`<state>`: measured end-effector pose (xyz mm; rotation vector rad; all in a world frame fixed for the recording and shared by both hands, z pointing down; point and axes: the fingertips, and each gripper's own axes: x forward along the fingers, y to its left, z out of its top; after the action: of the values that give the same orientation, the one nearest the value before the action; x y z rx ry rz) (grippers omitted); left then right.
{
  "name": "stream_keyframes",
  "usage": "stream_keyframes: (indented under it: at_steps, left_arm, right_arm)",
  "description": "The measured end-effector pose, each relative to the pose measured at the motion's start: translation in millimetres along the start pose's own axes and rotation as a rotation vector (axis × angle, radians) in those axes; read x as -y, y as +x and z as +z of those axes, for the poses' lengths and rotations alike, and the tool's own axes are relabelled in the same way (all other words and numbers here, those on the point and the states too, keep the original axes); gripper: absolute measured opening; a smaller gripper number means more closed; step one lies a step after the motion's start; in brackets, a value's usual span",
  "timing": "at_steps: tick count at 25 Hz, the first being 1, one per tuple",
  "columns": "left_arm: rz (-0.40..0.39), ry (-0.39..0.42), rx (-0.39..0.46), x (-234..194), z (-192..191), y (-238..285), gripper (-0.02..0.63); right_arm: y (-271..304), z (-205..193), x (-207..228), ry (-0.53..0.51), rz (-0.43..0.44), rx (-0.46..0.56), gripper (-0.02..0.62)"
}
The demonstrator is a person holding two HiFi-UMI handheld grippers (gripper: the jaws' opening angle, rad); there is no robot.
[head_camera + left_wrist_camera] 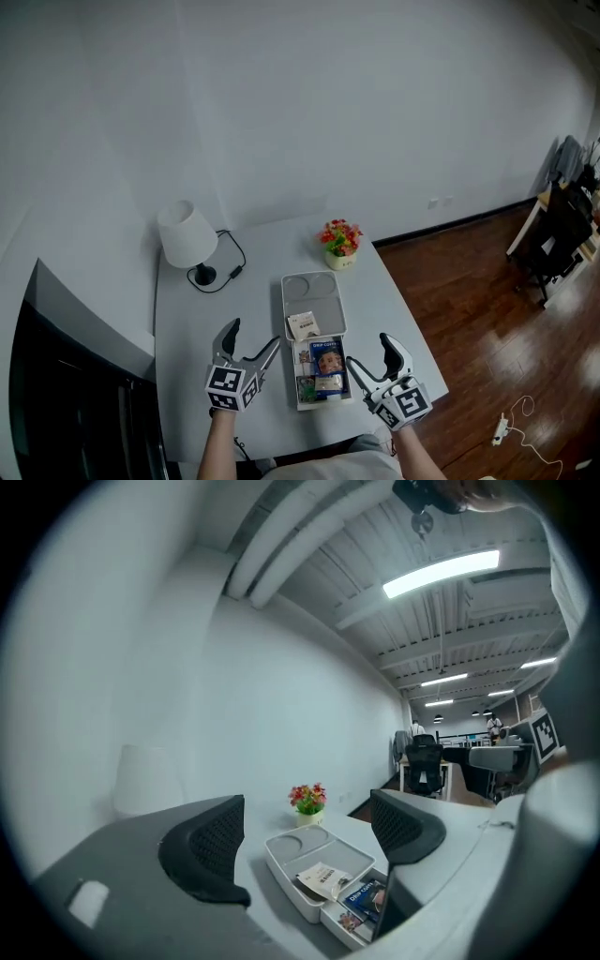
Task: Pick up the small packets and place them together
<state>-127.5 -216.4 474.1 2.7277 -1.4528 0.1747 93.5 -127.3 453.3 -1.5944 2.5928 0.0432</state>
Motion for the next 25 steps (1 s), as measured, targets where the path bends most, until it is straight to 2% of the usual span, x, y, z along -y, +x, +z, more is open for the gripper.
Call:
stream_keyframes:
  at_steps: [3, 7, 12, 16, 25]
  left_arm:
    - [0.051, 0.033, 0.085, 8.0, 11.7, -33.6, 0.463]
    - [0.074, 0.005, 0.139, 19.1, 22.4, -65.4, 0.463]
    - [0.098, -0.030, 0.181, 32.1, 26.3, -96.5, 0.462]
    - [0.102, -0.055, 0.223, 40.1, 35.2, -111.7, 0.434]
    - [0.114, -0.071, 0.267, 47.0, 49.1, -134.2, 0.426]
  right_arm:
    - [4.6, 4.4, -16.2, -0.014, 0.039, 0.008, 0.371]
    - [11.6, 13.0, -33.2, -0.040, 0.084, 0.017, 0.372]
    - [13.7, 16.3, -51.9, -0.052, 0.131, 0.012, 0.371]
    - [12.0, 17.9, -59.9, -0.056, 0.152, 0.007, 0.371]
    - [9.9, 21.9, -76.6, -0.059, 0.191, 0.009, 0.371]
